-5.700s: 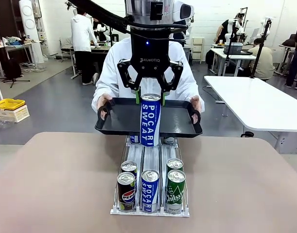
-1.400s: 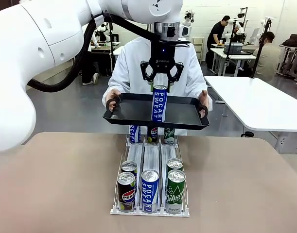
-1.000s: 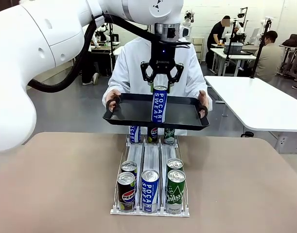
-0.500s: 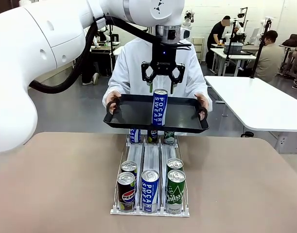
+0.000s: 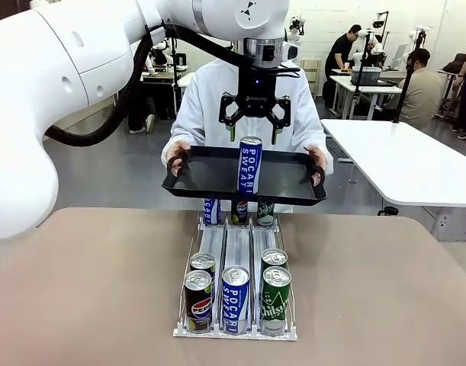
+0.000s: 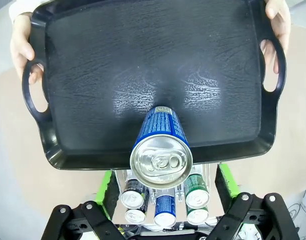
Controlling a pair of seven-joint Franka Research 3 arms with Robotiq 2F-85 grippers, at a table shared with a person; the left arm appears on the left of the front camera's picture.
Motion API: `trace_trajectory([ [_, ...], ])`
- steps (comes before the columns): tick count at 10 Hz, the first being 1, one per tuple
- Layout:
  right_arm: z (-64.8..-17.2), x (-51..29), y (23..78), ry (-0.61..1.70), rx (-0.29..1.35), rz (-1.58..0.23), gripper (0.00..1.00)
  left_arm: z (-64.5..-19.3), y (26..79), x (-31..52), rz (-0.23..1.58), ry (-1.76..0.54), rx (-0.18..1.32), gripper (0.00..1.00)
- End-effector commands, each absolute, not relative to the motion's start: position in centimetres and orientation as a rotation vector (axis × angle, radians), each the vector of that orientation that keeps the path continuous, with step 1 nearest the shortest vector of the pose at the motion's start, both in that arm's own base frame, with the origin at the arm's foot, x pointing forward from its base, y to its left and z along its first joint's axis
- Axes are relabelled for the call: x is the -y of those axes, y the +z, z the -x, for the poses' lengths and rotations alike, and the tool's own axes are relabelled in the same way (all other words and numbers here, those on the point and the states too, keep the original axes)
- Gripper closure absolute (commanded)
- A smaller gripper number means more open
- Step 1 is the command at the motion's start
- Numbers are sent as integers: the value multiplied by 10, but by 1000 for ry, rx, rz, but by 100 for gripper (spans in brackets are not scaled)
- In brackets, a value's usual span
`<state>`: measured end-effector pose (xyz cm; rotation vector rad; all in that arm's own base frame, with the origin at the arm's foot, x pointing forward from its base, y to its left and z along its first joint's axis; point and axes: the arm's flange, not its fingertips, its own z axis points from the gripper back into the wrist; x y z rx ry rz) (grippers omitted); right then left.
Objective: Retrieve and hand over the desired beverage to the person.
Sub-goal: Place the picked can on the Handle tray extended by the person.
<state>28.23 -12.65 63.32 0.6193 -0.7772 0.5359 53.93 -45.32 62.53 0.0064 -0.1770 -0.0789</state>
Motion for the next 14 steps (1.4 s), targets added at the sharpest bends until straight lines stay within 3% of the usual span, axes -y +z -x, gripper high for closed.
trace_trajectory([
  [1,-285,126,636,548,793,-648,0,-538,631,453,-17,-117,171,0],
  [3,-285,126,636,548,793,-648,0,-508,638,417,-16,-213,186,0],
  [5,-285,126,636,548,793,-648,0,-439,627,340,122,-424,279,0],
  [7,-285,126,636,548,793,-648,0,-418,605,264,150,-605,293,0],
  [10,-285,126,636,548,793,-648,0,-385,589,175,203,-658,376,0],
  [14,-285,126,636,548,793,-648,0,-345,575,126,211,-544,390,0],
])
